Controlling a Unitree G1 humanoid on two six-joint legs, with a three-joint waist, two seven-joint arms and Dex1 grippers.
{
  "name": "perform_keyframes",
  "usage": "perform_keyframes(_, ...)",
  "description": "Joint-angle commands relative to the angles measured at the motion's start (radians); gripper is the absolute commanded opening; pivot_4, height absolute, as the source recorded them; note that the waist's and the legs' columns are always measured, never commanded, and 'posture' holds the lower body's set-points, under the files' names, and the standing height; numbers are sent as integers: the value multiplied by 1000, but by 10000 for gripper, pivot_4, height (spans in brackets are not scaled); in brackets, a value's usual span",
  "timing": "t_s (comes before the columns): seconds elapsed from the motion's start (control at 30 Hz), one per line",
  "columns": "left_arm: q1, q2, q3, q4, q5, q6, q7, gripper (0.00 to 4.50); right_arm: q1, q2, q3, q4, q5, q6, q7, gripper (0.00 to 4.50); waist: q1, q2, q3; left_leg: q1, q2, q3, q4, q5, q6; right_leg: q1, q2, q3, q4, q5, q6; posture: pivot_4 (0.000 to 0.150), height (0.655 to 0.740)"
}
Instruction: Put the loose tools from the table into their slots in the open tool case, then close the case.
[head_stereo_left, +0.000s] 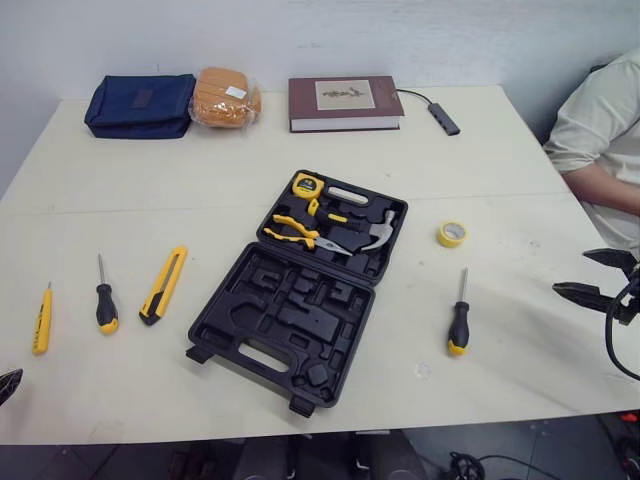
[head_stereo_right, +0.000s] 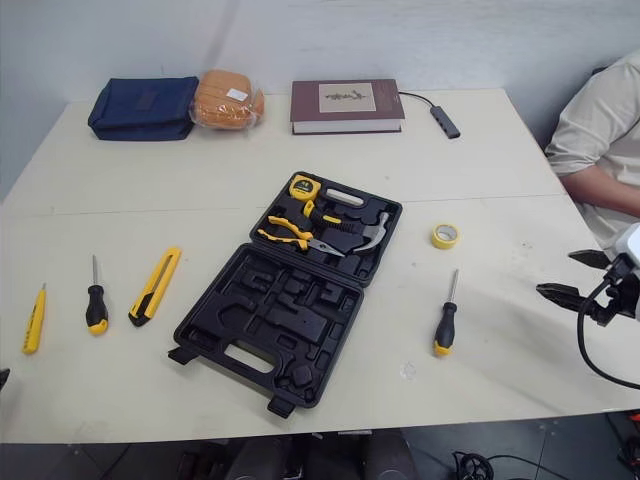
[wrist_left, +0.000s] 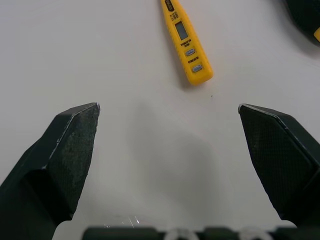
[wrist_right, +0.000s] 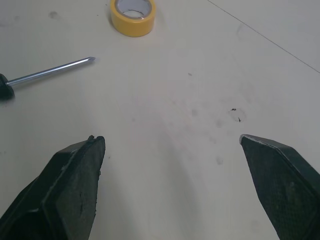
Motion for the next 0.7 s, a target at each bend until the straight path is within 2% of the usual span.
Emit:
perform_keyframes(0.03,1,14,1,-21,4,-10,-4,44827,-8,1,-34,-15,10,-15,-11,45000,0,0,0,0,0,0,0,0,0,0,0,0,0,0,0,1500,7400)
perform_keyframes(0.17,-17,21,-25,-107,-16,16,-7,44827,2,13,-42,-74,31,13,-21,45000,1,0,0,0,0,0,0,0,0,0,0,0,1,0,0,1500,7400)
perform_keyframes(0.33,-119,80,-124,-246,-34,69,-27,44827,55,75,-55,-342,111,126,-70,45000,6,0,0,0,0,0,1,1,-1,0,0,0,3,0,0,1500,7400)
perform_keyframes(0.43,-322,162,-328,-289,-26,100,-43,44827,106,144,0,-599,146,240,-167,45000,11,1,-1,0,0,0,1,2,-2,0,0,0,5,0,0,1500,7400)
perform_keyframes(0.57,-578,170,-567,-238,14,101,-78,44827,119,211,79,-756,123,336,-283,45000,22,0,-1,1,-1,0,1,5,2,0,0,0,7,0,0,1500,7400)
perform_keyframes(0.63,-696,155,-679,-193,59,81,-92,39546,115,249,118,-809,120,361,-325,45000,22,0,-1,0,-1,1,1,6,3,-1,0,0,8,1,1,1500,7400)
perform_keyframes(0.67,-780,131,-752,-145,98,73,-90,36793,110,272,145,-830,117,379,-351,42553,22,0,-1,0,-1,2,1,6,3,-1,0,0,10,1,1,1500,7400)
perform_keyframes(0.7,-861,105,-822,-87,140,55,-93,31144,99,295,175,-845,108,399,-383,38999,24,0,-1,-1,-1,4,2,7,4,-2,1,0,10,1,1,1500,7400)
